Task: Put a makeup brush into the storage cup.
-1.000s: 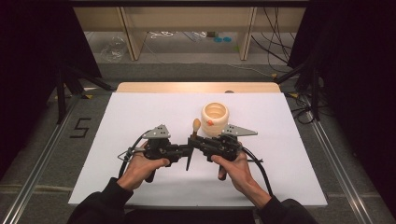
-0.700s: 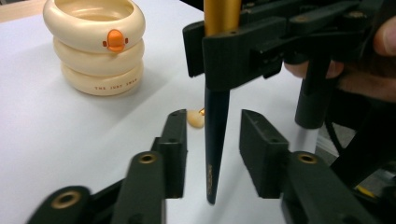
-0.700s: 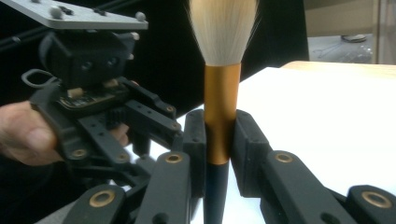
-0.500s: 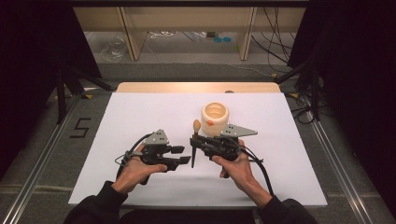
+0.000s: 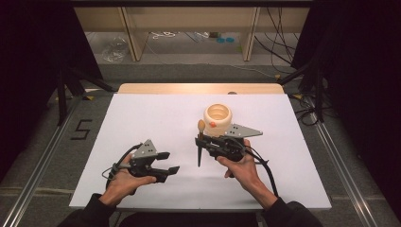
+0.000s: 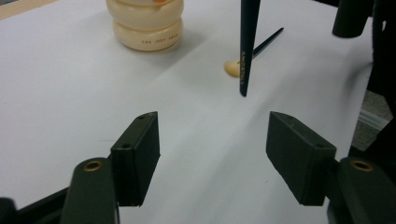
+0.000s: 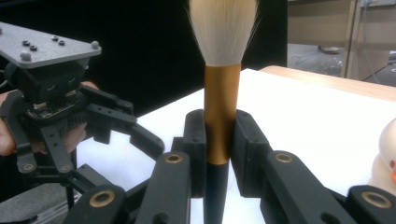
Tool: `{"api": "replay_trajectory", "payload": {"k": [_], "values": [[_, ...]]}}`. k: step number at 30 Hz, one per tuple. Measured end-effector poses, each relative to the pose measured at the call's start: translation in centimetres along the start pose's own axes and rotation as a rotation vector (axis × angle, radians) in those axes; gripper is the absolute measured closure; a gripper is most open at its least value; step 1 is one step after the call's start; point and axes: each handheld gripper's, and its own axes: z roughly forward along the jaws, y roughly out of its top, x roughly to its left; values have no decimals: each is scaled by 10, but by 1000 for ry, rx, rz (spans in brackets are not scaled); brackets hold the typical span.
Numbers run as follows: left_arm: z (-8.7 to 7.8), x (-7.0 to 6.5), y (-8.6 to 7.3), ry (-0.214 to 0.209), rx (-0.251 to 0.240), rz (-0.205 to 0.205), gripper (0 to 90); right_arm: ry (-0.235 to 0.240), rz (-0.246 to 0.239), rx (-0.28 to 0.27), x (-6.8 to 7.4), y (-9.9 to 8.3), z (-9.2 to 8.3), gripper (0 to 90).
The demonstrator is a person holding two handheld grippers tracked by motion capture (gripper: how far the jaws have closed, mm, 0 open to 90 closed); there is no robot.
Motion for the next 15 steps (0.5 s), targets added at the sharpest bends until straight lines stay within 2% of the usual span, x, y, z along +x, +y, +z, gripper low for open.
{"api": "replay_trajectory", "payload": {"k": [3, 4, 6, 7, 9, 11, 15], "values": [[-2, 2, -4, 19, 15, 35, 328, -3, -9, -3, -2, 2, -2, 775], [-2, 1, -6, 32, 16, 25, 319, -10, -14, -1, -3, 4, -3, 776], [-2, 1, -9, 46, 24, 41, 297, -14, -11, -14, -5, 6, -4, 776], [-2, 1, -10, 48, 27, 45, 285, -26, -17, -2, -7, 7, -6, 776], [-3, 1, -13, 57, 31, 41, 260, -33, -15, -9, -10, 9, -8, 776], [-4, 1, -15, 65, 50, 61, 239, -46, -15, -8, -13, 12, -10, 776], [-5, 0, -20, 86, 63, 57, 203, -72, -8, -32, -20, 17, -13, 775]]}}
